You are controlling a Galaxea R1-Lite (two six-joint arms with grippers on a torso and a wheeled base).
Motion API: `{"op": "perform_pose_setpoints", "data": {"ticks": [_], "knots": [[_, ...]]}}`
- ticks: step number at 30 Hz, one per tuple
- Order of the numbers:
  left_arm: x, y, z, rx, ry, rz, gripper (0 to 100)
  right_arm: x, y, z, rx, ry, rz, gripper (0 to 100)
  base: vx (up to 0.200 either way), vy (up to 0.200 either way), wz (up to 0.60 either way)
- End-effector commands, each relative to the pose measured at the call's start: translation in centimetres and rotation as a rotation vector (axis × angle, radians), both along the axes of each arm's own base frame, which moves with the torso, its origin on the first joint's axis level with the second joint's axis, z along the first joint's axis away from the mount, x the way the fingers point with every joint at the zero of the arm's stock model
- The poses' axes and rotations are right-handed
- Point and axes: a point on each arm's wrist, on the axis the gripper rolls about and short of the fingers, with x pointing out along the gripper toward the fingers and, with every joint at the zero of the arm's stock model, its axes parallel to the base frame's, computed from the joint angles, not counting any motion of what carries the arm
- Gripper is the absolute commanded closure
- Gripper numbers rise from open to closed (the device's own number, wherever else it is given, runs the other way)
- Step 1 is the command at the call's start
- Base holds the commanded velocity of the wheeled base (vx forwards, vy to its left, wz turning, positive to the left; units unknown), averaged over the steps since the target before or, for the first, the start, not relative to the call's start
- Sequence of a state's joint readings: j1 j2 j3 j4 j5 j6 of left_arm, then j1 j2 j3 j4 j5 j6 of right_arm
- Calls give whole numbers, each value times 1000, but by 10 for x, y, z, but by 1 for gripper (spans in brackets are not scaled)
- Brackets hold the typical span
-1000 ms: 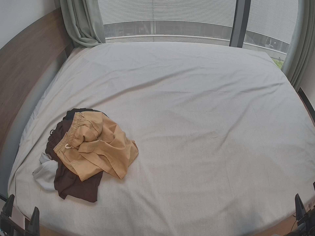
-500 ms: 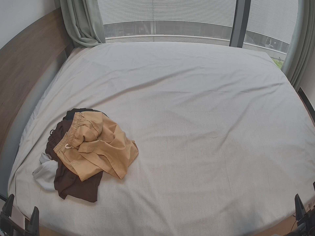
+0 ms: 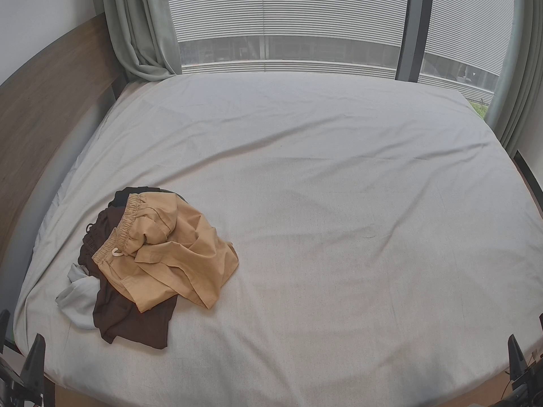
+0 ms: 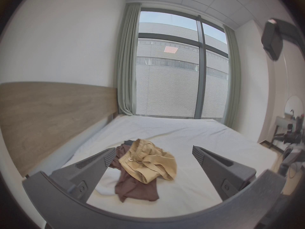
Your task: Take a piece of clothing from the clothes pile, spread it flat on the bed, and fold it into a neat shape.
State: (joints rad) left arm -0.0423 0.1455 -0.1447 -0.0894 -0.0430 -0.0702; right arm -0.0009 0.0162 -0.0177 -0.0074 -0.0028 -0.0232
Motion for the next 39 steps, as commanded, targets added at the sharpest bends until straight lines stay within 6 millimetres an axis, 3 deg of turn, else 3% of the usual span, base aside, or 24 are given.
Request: {"op": "perform_pose_setpoints", "data": {"ticks": [1,6,12,14,15,29,39], "knots": [[21,-2,13,-38,133,-86,0,1,0,-5,0,10,2,0,0,0,0],[54,-5,45,-68,187,-103,0,1,0,-5,6,12,5,0,0,0,0],[96,-10,67,-73,215,-102,0,1,0,-5,16,13,2,0,0,0,0],[96,-10,67,-73,215,-102,0,1,0,-5,16,13,2,0,0,0,0],[113,-11,73,-74,226,-101,0,1,0,-5,16,15,4,0,0,0,0],[206,-19,77,-105,291,-95,0,1,0,-5,16,15,4,0,0,0,0],[246,-22,66,-153,320,-118,0,1,0,-5,17,15,4,0,0,0,0]]}}
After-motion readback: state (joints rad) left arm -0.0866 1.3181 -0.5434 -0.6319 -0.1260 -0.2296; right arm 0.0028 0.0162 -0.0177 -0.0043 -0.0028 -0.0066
